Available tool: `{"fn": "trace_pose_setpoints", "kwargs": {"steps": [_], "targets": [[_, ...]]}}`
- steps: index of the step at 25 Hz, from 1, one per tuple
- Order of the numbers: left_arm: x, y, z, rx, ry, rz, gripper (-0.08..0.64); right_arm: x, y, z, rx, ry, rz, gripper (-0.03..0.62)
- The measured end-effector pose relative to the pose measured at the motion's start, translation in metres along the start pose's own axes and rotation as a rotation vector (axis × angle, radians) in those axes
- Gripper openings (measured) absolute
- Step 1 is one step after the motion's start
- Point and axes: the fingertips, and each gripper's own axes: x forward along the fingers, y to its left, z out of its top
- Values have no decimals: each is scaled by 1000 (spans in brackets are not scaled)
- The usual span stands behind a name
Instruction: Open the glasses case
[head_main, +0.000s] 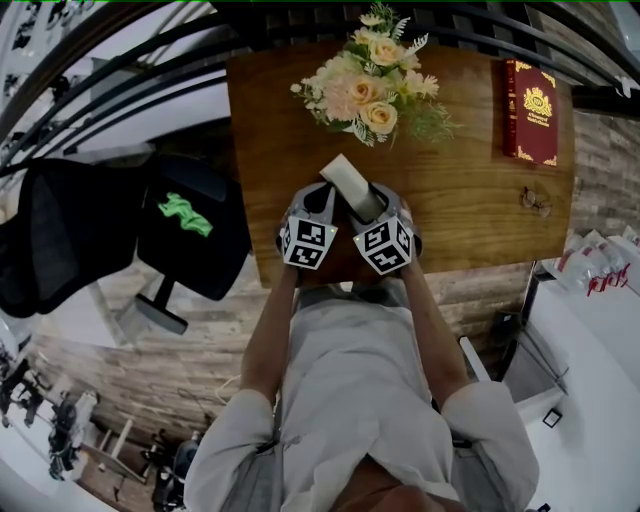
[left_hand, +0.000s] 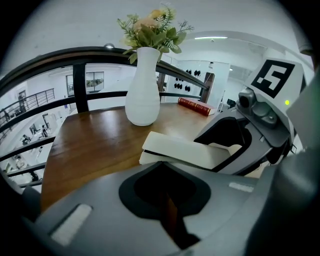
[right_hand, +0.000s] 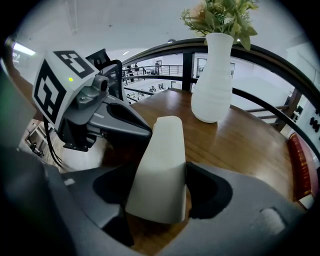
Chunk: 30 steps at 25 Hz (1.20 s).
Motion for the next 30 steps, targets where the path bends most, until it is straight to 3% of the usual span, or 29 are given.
{"fn": "trace_pose_setpoints", "kwargs": {"steps": [30], "targets": [[2,0,-1,-9,4,-7,20,-35,-12,7,69,-86,-4,196]]}}
